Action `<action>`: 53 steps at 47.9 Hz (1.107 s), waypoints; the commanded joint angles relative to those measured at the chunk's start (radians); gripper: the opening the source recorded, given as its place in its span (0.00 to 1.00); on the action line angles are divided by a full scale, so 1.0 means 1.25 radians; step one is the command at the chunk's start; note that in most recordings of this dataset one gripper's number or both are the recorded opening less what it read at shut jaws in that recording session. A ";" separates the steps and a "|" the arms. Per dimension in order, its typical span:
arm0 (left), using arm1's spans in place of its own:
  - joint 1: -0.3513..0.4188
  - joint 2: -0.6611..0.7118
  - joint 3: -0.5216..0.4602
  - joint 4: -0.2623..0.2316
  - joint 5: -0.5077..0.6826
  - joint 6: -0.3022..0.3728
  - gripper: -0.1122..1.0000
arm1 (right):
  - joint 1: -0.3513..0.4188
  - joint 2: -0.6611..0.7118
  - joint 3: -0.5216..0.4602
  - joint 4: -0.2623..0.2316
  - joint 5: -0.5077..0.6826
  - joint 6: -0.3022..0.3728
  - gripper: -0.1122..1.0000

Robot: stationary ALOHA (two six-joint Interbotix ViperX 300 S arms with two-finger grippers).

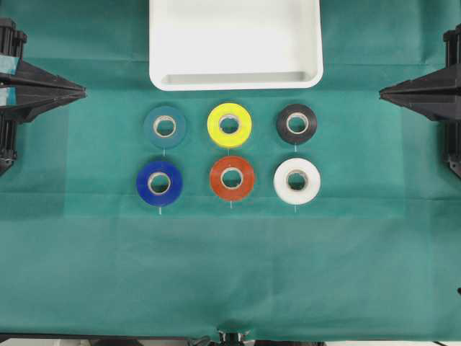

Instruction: Place the tape from the fixed location into the white case.

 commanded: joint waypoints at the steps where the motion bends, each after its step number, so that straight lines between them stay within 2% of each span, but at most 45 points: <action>1: -0.001 0.010 -0.018 -0.005 0.005 -0.002 0.12 | -0.002 0.007 -0.025 0.005 -0.005 0.004 0.10; 11: -0.002 0.010 -0.020 -0.005 0.010 -0.002 0.12 | -0.001 0.007 -0.029 0.005 0.028 0.004 0.10; 45: -0.002 0.011 -0.020 -0.009 0.020 -0.007 0.12 | -0.001 0.007 -0.032 0.001 0.029 0.004 0.10; 49: -0.001 0.010 -0.021 -0.009 0.020 -0.013 0.19 | -0.001 0.007 -0.032 0.001 0.031 0.004 0.10; 53: -0.001 0.010 -0.021 -0.009 0.020 -0.021 0.36 | -0.001 0.007 -0.032 0.001 0.029 0.004 0.10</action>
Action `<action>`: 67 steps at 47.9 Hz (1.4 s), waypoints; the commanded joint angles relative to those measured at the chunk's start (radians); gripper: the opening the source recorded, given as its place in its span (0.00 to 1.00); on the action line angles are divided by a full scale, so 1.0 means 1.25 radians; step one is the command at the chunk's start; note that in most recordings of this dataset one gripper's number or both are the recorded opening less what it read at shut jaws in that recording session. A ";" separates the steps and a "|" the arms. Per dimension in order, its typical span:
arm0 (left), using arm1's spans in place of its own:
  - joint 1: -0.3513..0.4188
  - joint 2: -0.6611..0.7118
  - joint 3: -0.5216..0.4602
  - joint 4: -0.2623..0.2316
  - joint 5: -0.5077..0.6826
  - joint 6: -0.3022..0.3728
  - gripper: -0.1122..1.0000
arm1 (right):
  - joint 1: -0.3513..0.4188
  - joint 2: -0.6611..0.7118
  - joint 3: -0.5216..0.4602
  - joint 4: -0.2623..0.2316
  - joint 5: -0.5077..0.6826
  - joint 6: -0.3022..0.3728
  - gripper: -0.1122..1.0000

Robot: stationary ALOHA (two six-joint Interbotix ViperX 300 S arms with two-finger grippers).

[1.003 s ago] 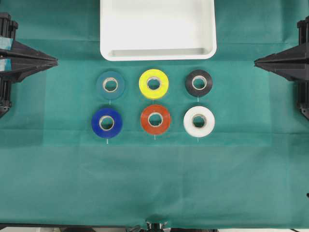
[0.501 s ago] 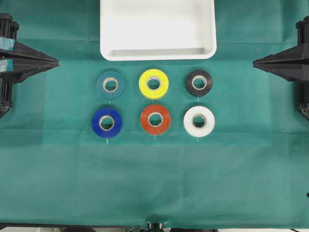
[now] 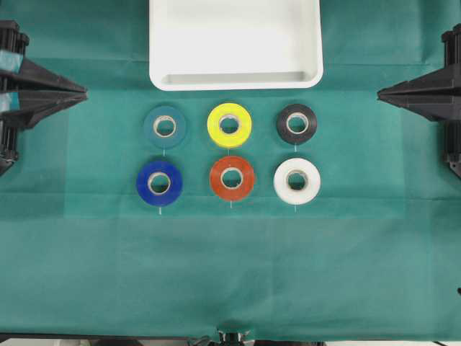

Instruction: Place the tape from the fixed location into the white case.

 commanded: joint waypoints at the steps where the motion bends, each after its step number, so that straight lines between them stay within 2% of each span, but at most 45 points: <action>1: -0.001 0.007 -0.020 -0.001 -0.005 -0.005 0.42 | -0.001 0.006 -0.023 0.000 -0.005 0.001 0.10; 8: -0.001 0.007 -0.020 -0.002 -0.005 -0.006 0.81 | -0.002 0.006 -0.023 -0.001 -0.005 0.000 0.10; 11: -0.001 0.007 -0.018 -0.002 -0.004 -0.006 0.93 | -0.002 0.006 -0.023 -0.001 -0.004 0.000 0.10; 14: -0.002 0.007 -0.020 -0.002 -0.002 -0.006 0.99 | -0.002 0.006 -0.023 0.000 -0.004 0.000 0.10; 34: -0.006 0.007 -0.020 -0.002 0.000 -0.015 0.99 | -0.001 0.006 -0.033 -0.002 0.016 0.000 0.10; 54: -0.090 0.009 -0.021 -0.002 0.015 -0.013 0.99 | -0.002 0.006 -0.034 -0.002 0.021 -0.001 0.10; 67: -0.109 0.009 -0.021 -0.004 0.015 -0.013 0.99 | -0.002 0.006 -0.036 -0.002 0.022 -0.002 0.10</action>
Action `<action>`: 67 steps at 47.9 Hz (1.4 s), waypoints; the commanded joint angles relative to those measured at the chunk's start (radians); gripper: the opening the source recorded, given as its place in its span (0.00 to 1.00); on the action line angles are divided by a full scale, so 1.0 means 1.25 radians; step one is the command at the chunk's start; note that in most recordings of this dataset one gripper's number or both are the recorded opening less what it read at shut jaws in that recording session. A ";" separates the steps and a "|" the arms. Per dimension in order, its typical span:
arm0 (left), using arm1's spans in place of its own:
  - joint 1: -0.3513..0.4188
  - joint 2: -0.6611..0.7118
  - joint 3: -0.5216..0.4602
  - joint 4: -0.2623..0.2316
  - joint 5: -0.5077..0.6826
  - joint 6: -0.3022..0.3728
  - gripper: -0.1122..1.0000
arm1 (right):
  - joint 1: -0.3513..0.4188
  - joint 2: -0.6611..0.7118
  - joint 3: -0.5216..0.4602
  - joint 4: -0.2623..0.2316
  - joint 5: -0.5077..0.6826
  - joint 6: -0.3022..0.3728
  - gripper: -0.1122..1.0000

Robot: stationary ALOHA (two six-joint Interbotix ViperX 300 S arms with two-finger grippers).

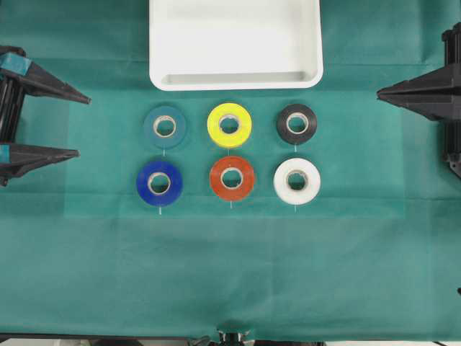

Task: Place the tape from the fixed location into the white case.
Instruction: 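Open the left gripper and move it over the orange-red tape roll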

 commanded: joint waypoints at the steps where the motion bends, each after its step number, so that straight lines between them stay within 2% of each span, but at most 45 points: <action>1: -0.002 0.006 -0.021 -0.002 -0.002 0.000 0.99 | -0.001 0.006 -0.023 -0.001 -0.001 -0.001 0.10; 17: -0.002 0.017 -0.022 -0.002 -0.010 0.000 0.99 | -0.001 0.006 -0.023 -0.001 0.000 0.000 0.10; 29: -0.002 0.106 -0.071 -0.002 -0.027 0.009 0.99 | -0.001 0.006 -0.025 -0.001 0.000 -0.001 0.10; 41: 0.001 0.234 -0.151 -0.002 -0.082 0.010 0.99 | 0.000 0.006 -0.025 -0.001 0.001 -0.002 0.10; 55: 0.007 0.390 -0.272 -0.002 -0.097 0.012 0.99 | -0.001 0.006 -0.025 -0.001 0.004 -0.004 0.10; 67: 0.009 0.508 -0.387 -0.002 -0.098 0.049 0.99 | 0.000 0.006 -0.027 -0.001 0.005 -0.005 0.10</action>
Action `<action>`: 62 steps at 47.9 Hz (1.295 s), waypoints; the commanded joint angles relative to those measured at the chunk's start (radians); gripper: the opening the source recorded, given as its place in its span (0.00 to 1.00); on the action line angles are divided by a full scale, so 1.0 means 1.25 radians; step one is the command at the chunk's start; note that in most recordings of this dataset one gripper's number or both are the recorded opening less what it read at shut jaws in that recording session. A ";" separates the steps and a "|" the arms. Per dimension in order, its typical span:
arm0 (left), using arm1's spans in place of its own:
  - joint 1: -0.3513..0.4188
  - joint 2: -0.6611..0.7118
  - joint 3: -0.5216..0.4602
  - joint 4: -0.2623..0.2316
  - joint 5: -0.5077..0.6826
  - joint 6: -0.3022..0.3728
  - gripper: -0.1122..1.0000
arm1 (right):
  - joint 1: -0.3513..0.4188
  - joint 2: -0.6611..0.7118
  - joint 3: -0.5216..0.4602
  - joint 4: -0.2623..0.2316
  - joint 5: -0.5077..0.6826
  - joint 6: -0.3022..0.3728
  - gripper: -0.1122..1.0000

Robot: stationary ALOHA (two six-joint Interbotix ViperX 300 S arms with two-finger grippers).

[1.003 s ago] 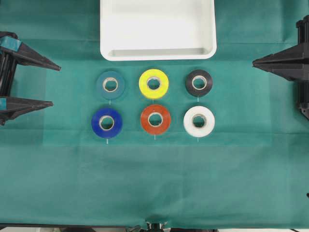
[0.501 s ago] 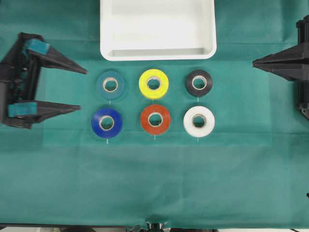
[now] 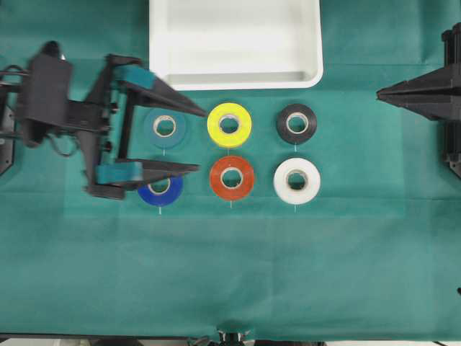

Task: Place the tape from the fixed location into the white case.
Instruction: 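Open the left gripper and move it over the orange-red tape roll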

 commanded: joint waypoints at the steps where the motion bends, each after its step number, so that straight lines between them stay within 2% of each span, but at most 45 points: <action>1: 0.002 0.026 -0.056 -0.001 -0.006 0.004 0.99 | 0.000 0.006 -0.026 0.000 -0.004 -0.001 0.10; 15: 0.001 0.099 -0.145 0.000 0.032 0.005 0.99 | 0.000 0.006 -0.026 0.000 -0.004 -0.001 0.10; 37: 0.001 0.102 -0.151 -0.001 0.069 -0.004 0.99 | 0.000 0.006 -0.026 0.000 0.001 -0.001 0.10; 44: 0.001 0.106 -0.178 -0.001 0.174 -0.015 0.99 | -0.001 0.006 -0.026 0.000 0.001 -0.001 0.10; 62: -0.009 0.158 -0.360 -0.001 0.645 -0.069 0.99 | -0.001 0.006 -0.026 0.000 0.004 0.000 0.10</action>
